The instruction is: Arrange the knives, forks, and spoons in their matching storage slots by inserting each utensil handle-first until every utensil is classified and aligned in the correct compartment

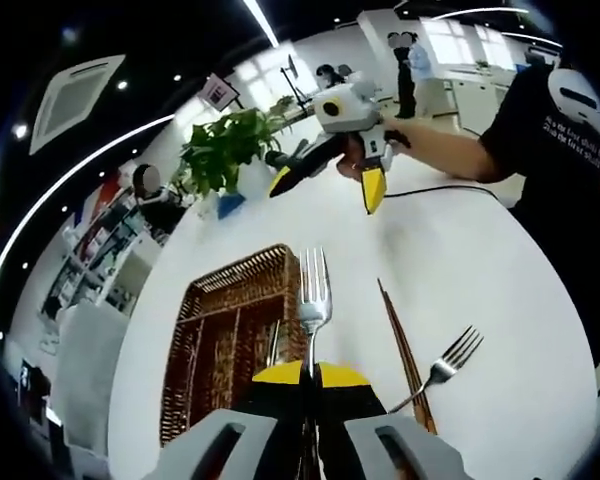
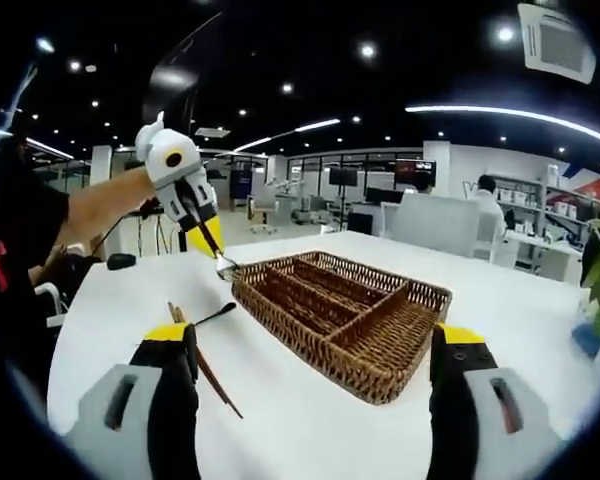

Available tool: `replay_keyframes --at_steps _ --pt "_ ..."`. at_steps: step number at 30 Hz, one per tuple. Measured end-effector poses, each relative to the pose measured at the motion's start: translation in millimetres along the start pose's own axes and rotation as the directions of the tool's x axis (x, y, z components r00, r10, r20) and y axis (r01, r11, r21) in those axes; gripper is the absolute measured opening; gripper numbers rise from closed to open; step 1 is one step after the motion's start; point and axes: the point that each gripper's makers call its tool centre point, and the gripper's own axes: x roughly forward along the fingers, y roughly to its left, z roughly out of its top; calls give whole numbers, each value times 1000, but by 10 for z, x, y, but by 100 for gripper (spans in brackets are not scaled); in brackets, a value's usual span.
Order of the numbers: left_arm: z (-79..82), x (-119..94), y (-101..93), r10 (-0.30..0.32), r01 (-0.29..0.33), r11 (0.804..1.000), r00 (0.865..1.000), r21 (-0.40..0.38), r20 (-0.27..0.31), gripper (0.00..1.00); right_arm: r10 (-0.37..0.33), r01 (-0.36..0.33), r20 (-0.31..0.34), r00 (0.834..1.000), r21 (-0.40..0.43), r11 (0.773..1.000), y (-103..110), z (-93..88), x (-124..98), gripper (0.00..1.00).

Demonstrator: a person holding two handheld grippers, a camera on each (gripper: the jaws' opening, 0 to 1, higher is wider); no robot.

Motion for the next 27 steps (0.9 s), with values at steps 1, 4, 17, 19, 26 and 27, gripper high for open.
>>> replay_keyframes --at_steps 1,4,17,19,26,27 --pt "-11 17 43 3 -3 1000 1000 1 -1 1 -2 2 1 1000 2 1000 -8 3 2 99" --pt "-37 54 132 7 -7 1000 1000 2 -4 1 -7 7 -4 1000 -3 1000 -18 -3 2 99" --pt "-203 218 681 62 -62 998 998 3 -25 1 -4 4 -4 1000 -25 1000 13 12 33 99" --pt "-219 232 764 73 -73 997 997 12 -19 1 -7 7 -8 1000 -32 999 12 3 36 99" --pt "-347 335 1042 100 -100 995 995 -5 -27 1 -12 10 -34 999 -74 997 22 -27 36 99" --pt "-355 341 1082 97 -97 995 995 -1 -25 1 -15 12 -35 999 -71 997 11 -33 39 99"
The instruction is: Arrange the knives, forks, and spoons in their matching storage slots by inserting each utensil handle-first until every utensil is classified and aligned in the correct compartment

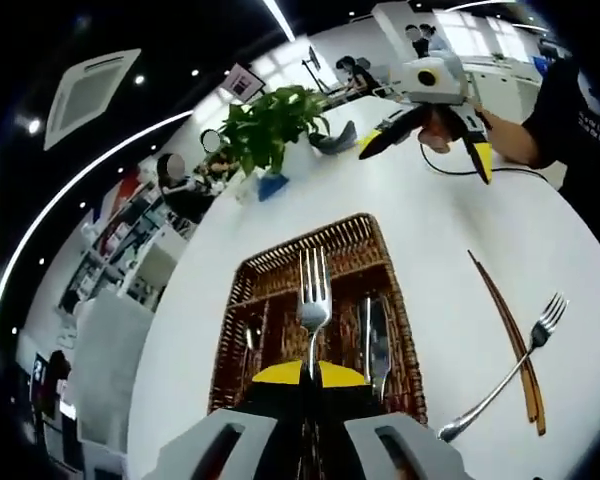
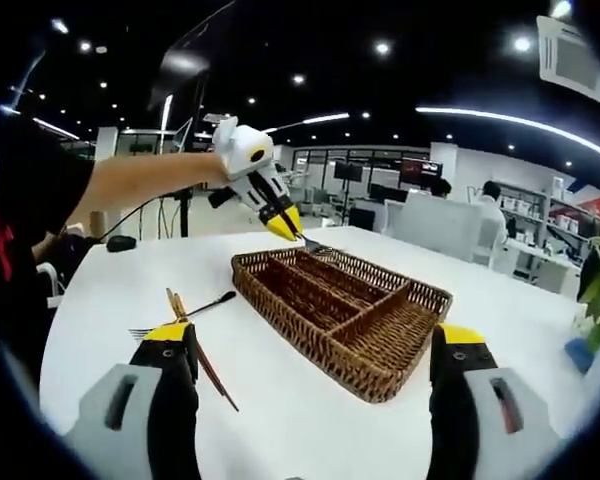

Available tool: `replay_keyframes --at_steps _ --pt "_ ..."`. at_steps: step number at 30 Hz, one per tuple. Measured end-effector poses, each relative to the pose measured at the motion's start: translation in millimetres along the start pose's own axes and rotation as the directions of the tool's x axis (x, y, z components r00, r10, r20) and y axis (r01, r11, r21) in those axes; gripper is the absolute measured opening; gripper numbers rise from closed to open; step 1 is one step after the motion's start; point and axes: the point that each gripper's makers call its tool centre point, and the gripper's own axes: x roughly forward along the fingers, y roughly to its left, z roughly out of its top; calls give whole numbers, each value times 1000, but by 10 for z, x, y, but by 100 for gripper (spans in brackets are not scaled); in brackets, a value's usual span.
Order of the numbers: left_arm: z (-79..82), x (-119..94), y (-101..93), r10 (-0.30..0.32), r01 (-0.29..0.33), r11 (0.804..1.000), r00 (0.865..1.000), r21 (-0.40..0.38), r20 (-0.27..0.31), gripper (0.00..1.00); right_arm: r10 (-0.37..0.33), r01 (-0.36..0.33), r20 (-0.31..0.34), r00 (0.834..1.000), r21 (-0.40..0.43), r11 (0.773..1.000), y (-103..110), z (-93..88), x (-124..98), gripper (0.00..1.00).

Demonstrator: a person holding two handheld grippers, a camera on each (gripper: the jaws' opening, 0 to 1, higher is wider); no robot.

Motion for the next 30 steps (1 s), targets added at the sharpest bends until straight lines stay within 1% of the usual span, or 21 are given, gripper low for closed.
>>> replay_keyframes --at_steps 2,3,5,6,7,11,15,21,26,28,30 --pt "10 7 66 -3 3 1000 1000 -2 10 1 1 -1 0 1000 13 1000 -17 -15 -1 99" --pt "-16 16 136 9 -9 1000 1000 6 -6 1 0 0 -1 1000 15 1000 -21 -17 -1 99" --pt "-22 27 229 16 -16 1000 1000 5 -10 1 -5 5 0 1000 18 1000 -33 -18 -3 99" --pt "6 28 273 18 -18 1000 1000 7 3 1 -5 5 0 1000 19 1000 -35 -17 -3 99" --pt "21 30 305 20 -20 1000 1000 11 5 1 -7 7 1 1000 21 1000 -36 -15 -6 99" --pt "67 36 481 36 -36 999 999 22 5 1 -13 13 4 1000 28 1000 -55 -13 -13 99" --pt "63 61 618 46 -46 999 999 22 -5 1 -10 10 9 1000 34 999 -52 -1 -15 99" --pt "29 105 743 58 -58 998 998 19 -26 1 -22 21 7 1000 37 999 -88 -10 -27 99" --pt "27 156 783 66 -66 998 998 -4 -23 1 -29 29 13 999 44 999 -98 2 -30 99" --pt "-7 180 802 70 -70 998 997 1 -40 1 -35 31 38 999 83 996 -106 37 -23 99" --pt "-10 180 815 71 -71 997 997 -3 -41 1 -36 32 41 999 92 995 -115 42 -28 99"
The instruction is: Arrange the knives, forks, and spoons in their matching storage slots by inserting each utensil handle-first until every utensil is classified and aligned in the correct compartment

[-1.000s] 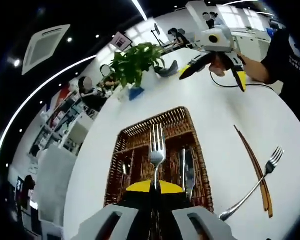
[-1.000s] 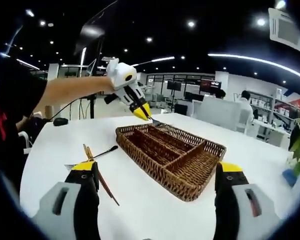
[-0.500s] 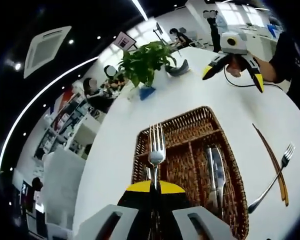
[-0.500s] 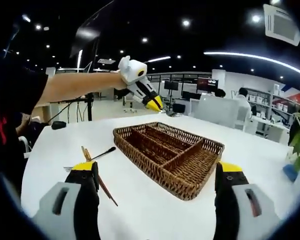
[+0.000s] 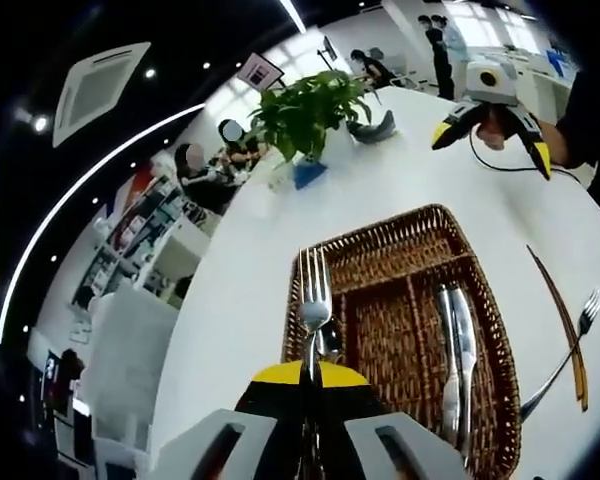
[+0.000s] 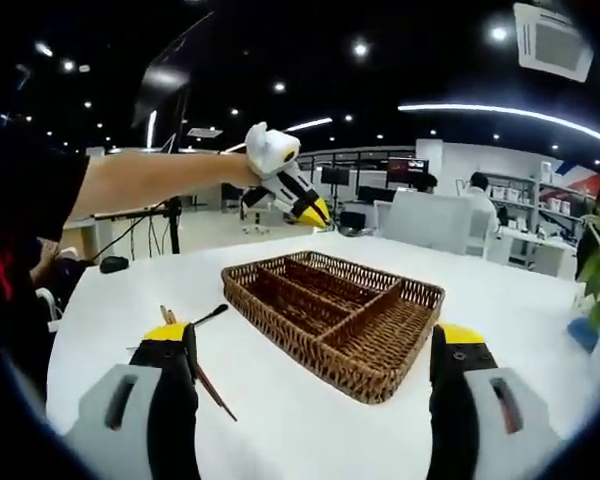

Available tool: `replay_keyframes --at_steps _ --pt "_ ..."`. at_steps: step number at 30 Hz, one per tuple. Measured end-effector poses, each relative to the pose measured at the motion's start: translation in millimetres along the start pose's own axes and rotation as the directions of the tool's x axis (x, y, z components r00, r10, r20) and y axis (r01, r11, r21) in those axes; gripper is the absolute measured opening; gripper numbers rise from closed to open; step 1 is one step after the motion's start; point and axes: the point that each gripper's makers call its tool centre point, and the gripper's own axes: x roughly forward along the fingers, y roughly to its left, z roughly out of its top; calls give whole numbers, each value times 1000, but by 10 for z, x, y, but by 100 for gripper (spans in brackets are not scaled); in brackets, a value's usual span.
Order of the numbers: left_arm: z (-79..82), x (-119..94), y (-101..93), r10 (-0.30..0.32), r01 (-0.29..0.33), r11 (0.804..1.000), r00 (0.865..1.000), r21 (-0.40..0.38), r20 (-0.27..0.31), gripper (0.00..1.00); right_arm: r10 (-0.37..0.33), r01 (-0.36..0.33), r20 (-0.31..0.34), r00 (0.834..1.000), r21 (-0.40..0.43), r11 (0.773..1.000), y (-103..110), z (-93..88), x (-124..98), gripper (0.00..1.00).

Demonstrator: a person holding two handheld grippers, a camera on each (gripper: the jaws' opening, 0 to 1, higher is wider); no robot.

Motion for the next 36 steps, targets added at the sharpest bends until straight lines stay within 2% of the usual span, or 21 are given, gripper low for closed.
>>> replay_keyframes --at_steps 5,8,14,20,24,29,36 --pt "57 5 16 6 -6 1000 1000 -8 14 1 -9 9 -2 1000 -4 1000 -22 -6 -6 99" --pt "70 20 22 5 -5 1000 1000 -16 16 1 19 -19 22 1000 13 1000 29 22 10 99" --pt "82 102 -22 0 1 1000 1000 -16 14 1 8 -8 7 1000 -2 1000 26 -9 16 99" --pt "20 224 -107 -8 8 1000 1000 -30 10 1 5 -5 15 1000 0 1000 21 6 6 99" --pt "-43 310 -144 0 1 999 1000 -50 20 1 7 -11 58 998 58 998 29 77 12 99" --pt "-168 442 -223 9 -8 999 1000 -54 17 1 6 -8 54 999 51 999 23 70 13 99" --pt "-231 549 -328 9 -7 998 1000 -69 25 1 17 -22 70 997 72 997 41 84 24 99"
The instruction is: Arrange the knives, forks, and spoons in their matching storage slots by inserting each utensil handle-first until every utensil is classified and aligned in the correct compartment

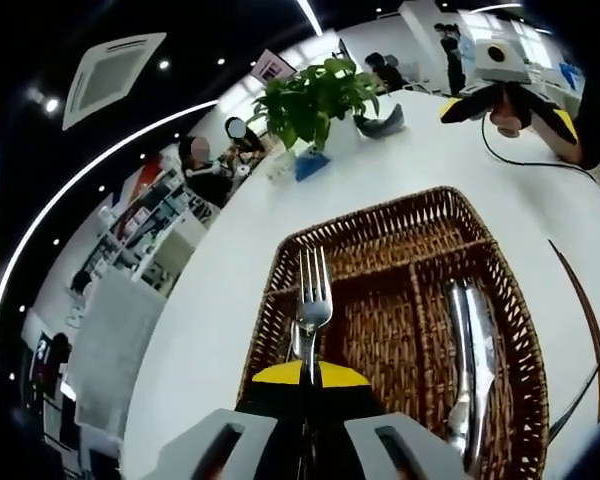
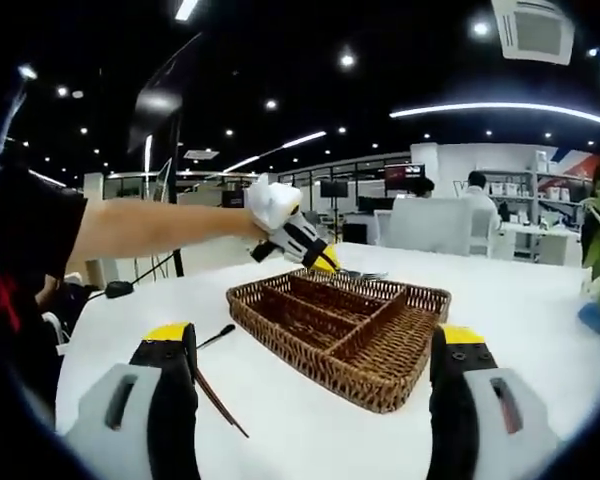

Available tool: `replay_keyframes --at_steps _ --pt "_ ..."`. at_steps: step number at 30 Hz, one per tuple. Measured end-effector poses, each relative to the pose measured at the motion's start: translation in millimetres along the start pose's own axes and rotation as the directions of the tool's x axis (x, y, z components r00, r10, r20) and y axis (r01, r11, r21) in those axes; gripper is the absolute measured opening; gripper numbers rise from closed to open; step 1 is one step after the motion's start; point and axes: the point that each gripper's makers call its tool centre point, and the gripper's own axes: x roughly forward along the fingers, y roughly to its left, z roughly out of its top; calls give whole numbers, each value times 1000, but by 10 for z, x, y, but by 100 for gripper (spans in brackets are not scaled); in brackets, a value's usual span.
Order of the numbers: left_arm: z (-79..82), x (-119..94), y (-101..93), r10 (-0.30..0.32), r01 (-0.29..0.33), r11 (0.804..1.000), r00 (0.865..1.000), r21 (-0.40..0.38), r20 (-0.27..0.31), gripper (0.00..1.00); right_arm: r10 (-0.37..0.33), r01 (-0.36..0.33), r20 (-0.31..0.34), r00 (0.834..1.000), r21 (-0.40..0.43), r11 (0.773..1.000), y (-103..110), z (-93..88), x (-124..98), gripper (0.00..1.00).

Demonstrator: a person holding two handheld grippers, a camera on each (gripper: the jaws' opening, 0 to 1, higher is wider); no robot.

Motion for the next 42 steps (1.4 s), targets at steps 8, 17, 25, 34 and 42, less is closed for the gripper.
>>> replay_keyframes --at_steps 8,17,25,34,42 --pt "-181 103 -91 3 -3 1000 1000 -12 -24 1 21 -21 -5 1000 -11 1000 3 -12 14 99" --pt "-242 153 -184 -15 14 1000 999 -22 -31 1 31 -31 -9 999 -17 999 28 -25 37 99" --pt "-299 217 -226 -21 22 1000 998 18 -58 1 35 -36 -7 999 -16 999 46 -29 39 99" --pt "-354 260 -265 -32 34 999 997 22 -66 1 36 -36 -13 999 -18 999 67 -39 35 99" --pt "-369 316 -302 -58 59 998 997 14 -54 1 26 -26 -15 1000 -22 999 68 -51 28 99"
